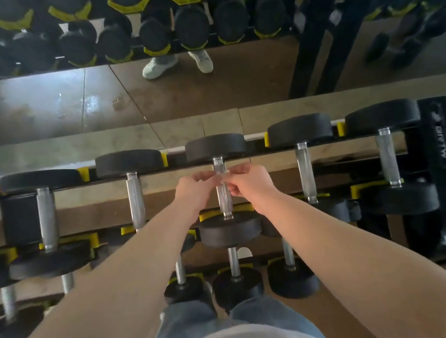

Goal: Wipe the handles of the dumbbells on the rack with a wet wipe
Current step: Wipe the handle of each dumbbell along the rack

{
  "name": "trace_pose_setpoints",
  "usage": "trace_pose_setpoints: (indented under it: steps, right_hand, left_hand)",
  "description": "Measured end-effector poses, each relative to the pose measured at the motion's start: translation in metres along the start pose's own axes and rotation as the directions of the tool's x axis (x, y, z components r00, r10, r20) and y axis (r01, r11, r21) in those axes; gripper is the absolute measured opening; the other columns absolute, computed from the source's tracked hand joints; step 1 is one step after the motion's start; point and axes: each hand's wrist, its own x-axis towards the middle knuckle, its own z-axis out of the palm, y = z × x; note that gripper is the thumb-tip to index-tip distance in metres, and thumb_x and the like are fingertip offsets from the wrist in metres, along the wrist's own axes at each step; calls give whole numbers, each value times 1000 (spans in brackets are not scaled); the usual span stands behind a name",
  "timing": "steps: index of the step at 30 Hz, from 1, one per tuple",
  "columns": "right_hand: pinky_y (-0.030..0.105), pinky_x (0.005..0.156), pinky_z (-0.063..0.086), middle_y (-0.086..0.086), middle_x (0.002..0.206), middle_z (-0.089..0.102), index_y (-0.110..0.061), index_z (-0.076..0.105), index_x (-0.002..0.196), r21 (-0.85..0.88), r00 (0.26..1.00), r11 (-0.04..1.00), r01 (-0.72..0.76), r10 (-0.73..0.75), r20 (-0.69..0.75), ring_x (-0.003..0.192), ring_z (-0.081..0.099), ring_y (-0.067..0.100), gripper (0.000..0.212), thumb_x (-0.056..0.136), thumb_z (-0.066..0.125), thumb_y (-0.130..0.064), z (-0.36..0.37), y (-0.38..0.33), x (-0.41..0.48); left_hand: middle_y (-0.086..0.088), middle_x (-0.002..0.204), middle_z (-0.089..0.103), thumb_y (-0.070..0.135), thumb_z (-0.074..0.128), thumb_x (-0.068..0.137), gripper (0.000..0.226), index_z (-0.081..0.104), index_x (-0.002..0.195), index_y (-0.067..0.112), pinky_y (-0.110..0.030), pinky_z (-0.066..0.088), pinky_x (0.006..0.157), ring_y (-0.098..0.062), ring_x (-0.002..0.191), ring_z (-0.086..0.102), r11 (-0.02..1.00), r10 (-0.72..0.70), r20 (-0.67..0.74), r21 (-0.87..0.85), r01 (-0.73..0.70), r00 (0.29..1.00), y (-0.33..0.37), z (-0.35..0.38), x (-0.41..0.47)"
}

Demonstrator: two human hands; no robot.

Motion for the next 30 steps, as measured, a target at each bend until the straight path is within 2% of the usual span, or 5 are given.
trace_pose_setpoints:
  steps: [3, 11, 16, 22, 30]
  right_hand:
    - [27, 73, 61, 3, 83, 72, -15, 71, 101, -52, 999, 998, -23, 21, -49, 70, 65, 11, 7, 96, 70, -20, 3, -2, 17]
    - [33, 73, 60, 5, 78, 68, -9, 69, 94, -181, 998, 983, -20, 8, -68, 68, 62, 16, 12, 95, 68, -21, 12, -15, 39]
    - [26, 65, 55, -1, 85, 68, -19, 69, 98, -380, 999, 925, 29, -14, 41, 73, 65, 11, 13, 90, 77, -26, 4, 8, 20]
    - [17, 69, 44, -11, 96, 64, -22, 69, 101, -660, 979, 731, 174, -52, 199, 89, 62, 7, 15, 91, 74, -33, -7, 36, 2]
    - [14, 76, 48, -12, 101, 69, -22, 70, 111, -510, 950, 812, 285, -308, 42, 90, 63, -1, 20, 93, 72, -32, -4, 26, 1]
  left_hand:
    - [-10, 104, 72, 36, 76, 91, 23, 70, 108, 22, -45, 58, 92, -19, 101, 63, 1000, 17, -75, 15, -16, 997, 7, 9, 14]
    - [-11, 86, 65, 42, 77, 87, 38, 68, 104, 9, -31, 43, 55, -19, 57, 44, 995, -91, -110, 36, 95, 990, 18, 13, 25]
    - [-7, 111, 70, 49, 79, 85, 47, 67, 118, 18, -42, 61, 85, -28, 97, 68, 957, -133, -21, 257, 134, 991, -5, 3, 8]
    - [-1, 92, 71, 53, 72, 90, 36, 76, 101, 19, -24, 50, 65, -13, 82, 66, 806, -85, 165, 592, -29, 983, -32, -3, -5]
    - [-14, 121, 71, 40, 74, 92, 11, 71, 96, 30, -55, 47, 107, -45, 128, 57, 999, -51, 8, -10, 51, 999, -9, 4, -10]
